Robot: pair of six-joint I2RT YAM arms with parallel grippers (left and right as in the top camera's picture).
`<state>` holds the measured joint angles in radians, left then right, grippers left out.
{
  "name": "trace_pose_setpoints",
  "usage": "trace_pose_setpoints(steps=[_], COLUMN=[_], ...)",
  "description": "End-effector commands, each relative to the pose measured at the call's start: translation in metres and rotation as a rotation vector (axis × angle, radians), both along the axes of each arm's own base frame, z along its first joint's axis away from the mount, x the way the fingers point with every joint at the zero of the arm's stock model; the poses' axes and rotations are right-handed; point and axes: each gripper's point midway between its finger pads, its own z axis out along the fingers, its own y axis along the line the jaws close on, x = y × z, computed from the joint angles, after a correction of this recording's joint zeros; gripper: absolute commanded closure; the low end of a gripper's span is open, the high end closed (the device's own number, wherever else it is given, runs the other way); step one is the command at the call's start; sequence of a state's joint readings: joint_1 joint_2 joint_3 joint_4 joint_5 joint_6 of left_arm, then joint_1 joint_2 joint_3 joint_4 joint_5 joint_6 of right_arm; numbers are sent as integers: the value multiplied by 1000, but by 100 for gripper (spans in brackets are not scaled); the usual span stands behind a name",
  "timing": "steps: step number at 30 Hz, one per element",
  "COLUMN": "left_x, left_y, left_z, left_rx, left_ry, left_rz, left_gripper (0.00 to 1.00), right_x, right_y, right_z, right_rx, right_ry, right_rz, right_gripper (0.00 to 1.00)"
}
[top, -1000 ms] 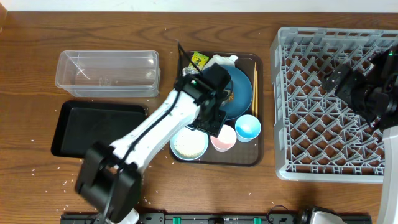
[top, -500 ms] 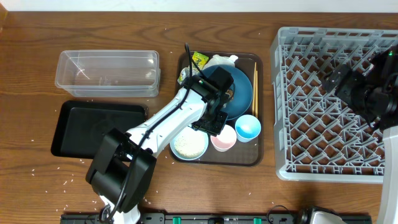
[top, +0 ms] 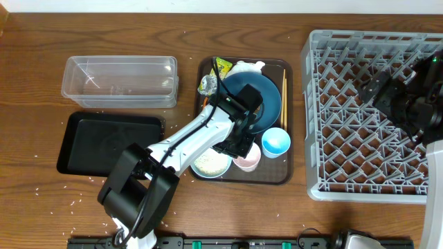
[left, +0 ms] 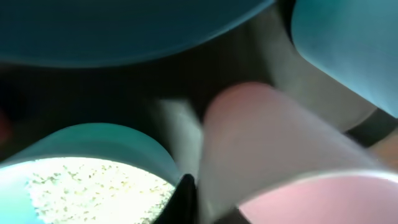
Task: Sort waste into correct bins and load items into the dishwasher rack
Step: 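Reach the left gripper to the pink cup and grasp it, then lift the pink cup with the left gripper toward the right gripper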
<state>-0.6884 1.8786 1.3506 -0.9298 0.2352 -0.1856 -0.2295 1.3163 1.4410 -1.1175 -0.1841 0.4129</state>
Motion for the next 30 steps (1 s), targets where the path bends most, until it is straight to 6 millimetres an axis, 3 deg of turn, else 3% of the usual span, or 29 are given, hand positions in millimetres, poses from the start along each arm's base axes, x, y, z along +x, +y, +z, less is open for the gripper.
trace_pose_setpoints(steps=[1, 7, 14, 19, 23, 26, 30], left_x=[4, 14, 38, 48, 53, 48, 39], left_y=[-1, 1, 40, 48, 44, 37, 30], left_z=[4, 48, 134, 204, 253, 280, 298], left_rx=[-4, -39, -173, -543, -882, -1071, -1182], left_ry=[-5, -71, -247, -300, -269, -228, -191], left_rz=[8, 25, 157, 185, 151, 76, 8], left_gripper=[94, 94, 94, 94, 94, 94, 94], right_x=[0, 1, 1, 6, -9, -30, -49], right_y=[-3, -4, 4, 62, 114, 150, 183], right_z=[9, 9, 10, 33, 71, 104, 129], right_rx=[-18, -19, -6, 108, 287, 429, 513], right_ry=[-23, -26, -36, -204, -417, -588, -723], right_rz=[-2, -2, 57, 468, 795, 1018, 1212], right_gripper=[1, 1, 1, 4, 11, 3, 4])
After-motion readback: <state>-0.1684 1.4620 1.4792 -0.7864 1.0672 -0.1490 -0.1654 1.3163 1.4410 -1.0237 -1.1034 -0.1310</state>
